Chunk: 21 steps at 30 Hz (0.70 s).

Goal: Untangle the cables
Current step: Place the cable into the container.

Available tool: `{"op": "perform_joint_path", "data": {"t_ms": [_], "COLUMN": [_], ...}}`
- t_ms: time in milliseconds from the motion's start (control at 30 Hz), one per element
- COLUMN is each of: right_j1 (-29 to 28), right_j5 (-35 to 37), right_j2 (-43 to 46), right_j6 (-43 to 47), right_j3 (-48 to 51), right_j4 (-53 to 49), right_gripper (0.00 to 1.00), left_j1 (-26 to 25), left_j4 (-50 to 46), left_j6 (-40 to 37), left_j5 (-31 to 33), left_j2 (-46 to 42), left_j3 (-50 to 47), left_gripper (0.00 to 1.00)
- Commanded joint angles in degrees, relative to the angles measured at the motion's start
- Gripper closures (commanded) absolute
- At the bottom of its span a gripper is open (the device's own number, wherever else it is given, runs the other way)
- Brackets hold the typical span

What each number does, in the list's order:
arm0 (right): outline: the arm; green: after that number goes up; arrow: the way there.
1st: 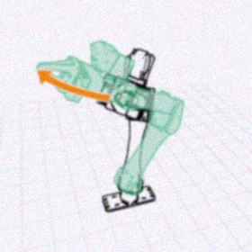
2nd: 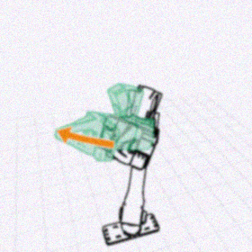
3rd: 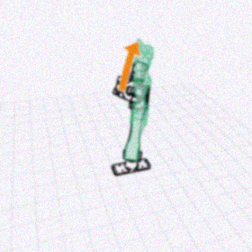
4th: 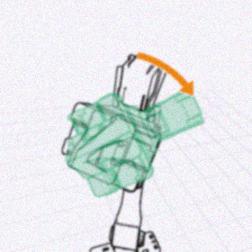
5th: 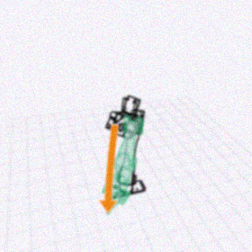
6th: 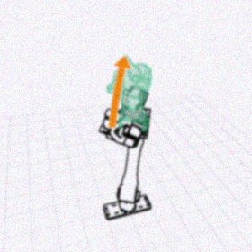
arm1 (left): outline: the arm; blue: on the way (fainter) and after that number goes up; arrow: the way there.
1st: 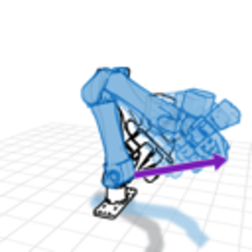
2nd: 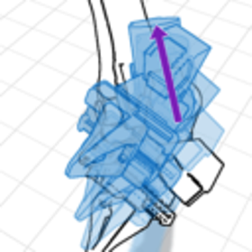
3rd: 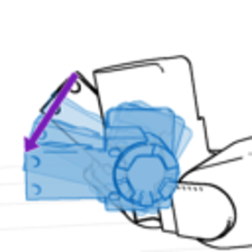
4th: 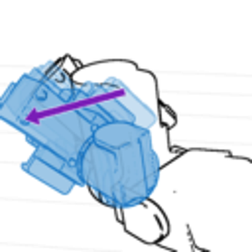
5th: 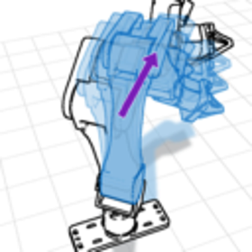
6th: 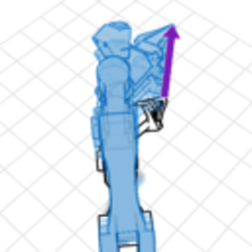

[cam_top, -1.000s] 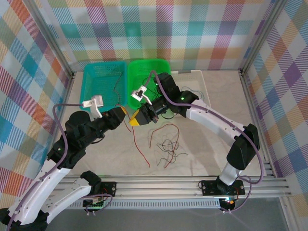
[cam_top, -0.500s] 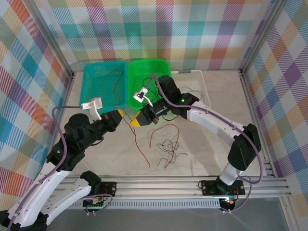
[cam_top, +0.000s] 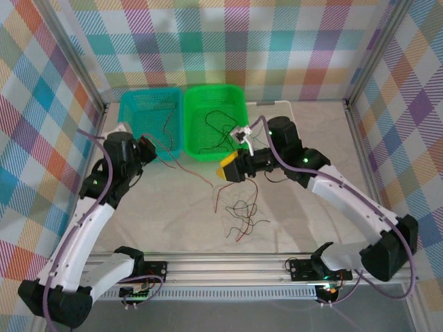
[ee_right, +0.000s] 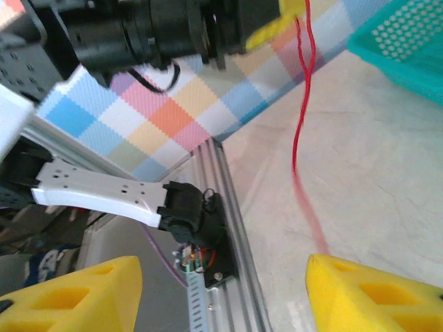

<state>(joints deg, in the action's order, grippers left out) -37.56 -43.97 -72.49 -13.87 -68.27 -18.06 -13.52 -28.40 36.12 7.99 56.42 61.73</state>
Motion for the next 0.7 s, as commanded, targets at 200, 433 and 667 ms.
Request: {"op": "perform_joint_path", "data": {"t_ms": [200,433,667], "right_j1": [-0.4,-0.83,-1.11], "right_j5": [20.89,31.06,34.76], "right_j2": [6.14,4.55,0.52], "right_j6": [0.07,-4.1,-6.77], "right_j3": [10.97,18.93,25.21], "right_j4": [-11.81,-14.49,-11.65], "right_gripper": [0.36,0.36,0.36], "left_j1": [6.38,11.56,14.37], "left_j4": [1.98,1.65,0.33], "left_j6": [-2.56,-2.85,-3.4], "left_j5": [7.76,6.77,6.18], "left_j2": [16.89,30.24,41.12], "left_j3": [11.78,20.18,25.63], "left_gripper": [1.0,1.0,1.0]}}
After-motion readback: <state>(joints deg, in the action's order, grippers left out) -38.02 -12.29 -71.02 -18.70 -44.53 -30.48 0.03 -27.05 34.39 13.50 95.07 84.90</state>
